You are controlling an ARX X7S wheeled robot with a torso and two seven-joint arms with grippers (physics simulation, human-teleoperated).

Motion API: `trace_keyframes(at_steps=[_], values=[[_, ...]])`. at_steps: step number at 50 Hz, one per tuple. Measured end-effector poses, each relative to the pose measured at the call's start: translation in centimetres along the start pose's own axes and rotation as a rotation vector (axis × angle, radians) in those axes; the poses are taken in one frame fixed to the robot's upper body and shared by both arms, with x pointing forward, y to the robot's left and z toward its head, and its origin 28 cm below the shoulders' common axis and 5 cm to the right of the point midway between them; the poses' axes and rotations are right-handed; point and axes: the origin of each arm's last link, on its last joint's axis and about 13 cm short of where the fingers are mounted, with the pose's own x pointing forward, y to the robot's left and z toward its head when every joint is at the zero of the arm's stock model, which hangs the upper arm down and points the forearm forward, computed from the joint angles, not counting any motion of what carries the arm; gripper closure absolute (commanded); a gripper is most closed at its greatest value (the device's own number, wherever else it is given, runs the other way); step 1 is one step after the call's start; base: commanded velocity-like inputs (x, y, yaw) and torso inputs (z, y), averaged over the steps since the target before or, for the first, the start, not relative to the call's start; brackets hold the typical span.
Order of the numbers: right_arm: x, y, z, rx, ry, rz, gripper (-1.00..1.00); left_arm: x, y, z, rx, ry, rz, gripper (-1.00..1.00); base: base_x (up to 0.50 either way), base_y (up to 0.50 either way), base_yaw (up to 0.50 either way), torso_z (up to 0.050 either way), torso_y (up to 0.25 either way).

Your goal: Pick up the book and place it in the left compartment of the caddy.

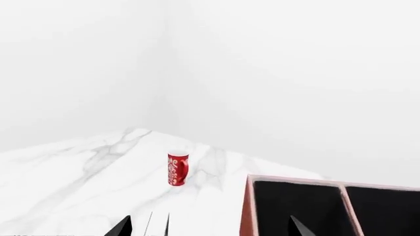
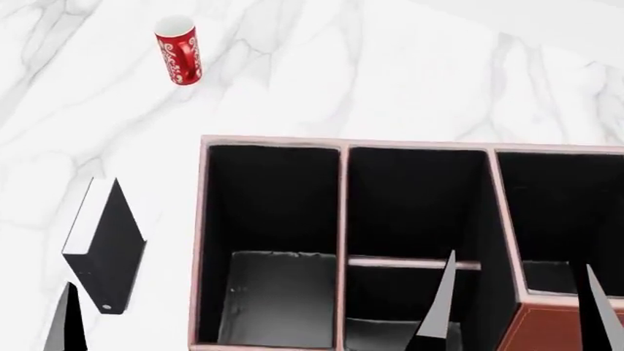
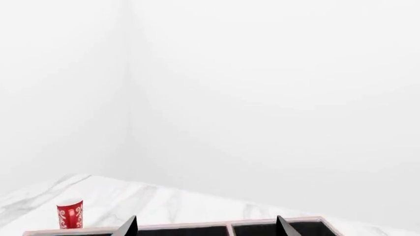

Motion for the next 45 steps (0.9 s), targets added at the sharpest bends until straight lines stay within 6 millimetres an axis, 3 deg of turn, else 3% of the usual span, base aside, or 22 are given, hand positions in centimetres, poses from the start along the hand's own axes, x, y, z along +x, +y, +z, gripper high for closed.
trace_keyframes(at_steps=[18,45], values=[[0.0,0.1,0.2,0.001,-0.007,0.005,-1.0,2.4,0.4,-0.7,0.039,0.031,-0.047,-1.0,0.0,0.0,0.0,0.0,0.0],[0.0,0.2,0.3,0.003,-0.009,0.013,-1.0,8.4,1.4,-4.4,0.061,0.139,0.003,-1.0,0.0,0.0,0.0,0.0,0.0]])
